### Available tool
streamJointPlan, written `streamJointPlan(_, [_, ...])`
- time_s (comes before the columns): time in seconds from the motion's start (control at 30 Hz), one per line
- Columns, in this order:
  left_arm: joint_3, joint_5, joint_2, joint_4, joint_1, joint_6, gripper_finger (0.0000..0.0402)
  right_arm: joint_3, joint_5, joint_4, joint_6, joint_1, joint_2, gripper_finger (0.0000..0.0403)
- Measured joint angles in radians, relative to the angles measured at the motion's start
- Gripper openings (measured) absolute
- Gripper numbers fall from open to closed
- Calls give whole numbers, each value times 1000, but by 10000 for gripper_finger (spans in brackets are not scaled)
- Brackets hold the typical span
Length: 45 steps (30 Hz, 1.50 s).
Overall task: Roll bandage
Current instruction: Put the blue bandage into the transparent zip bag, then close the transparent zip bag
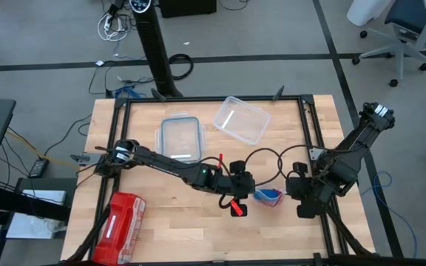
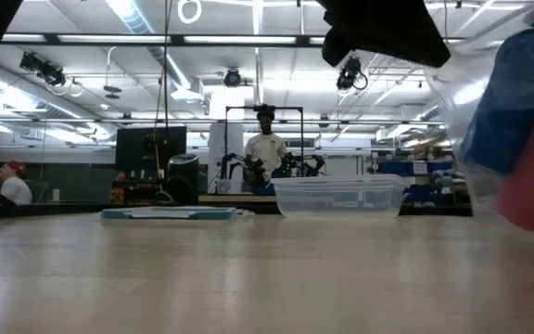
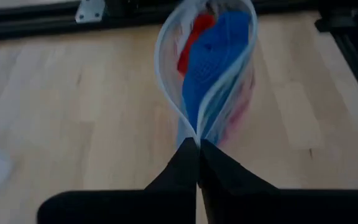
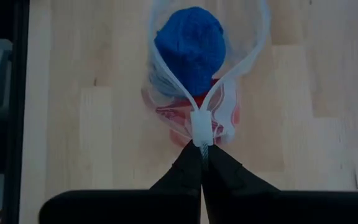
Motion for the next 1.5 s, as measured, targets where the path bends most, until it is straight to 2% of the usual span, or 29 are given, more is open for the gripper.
streamJointPlan(0.1, [30,-6,0,-50,7,1,40,0,10,-4,-9,0,-10,0])
streamJointPlan(0.3, [142,-9,-21,-126,27,31,128,0,11,-8,-18,-1,-13,0])
streamJointPlan(0.47, [187,1,-20,-46,34,41,167,0,36,-10,-40,-13,-15,0])
streamJointPlan(0.6, [190,8,-15,46,40,41,172,0,58,10,-101,-70,-15,0])
streamJointPlan(0.7, [189,7,-9,47,47,19,172,0,92,48,-156,-112,-15,0])
streamJointPlan(0.93, [189,-14,-4,60,62,-31,172,0,96,202,-332,-210,-15,0])
streamJointPlan(1.23, [189,-11,-4,-12,71,24,172,1,97,319,-487,-306,-15,0])
streamJointPlan(1.5, [188,-72,-3,-72,72,24,164,1,141,321,-499,-324,-15,0])
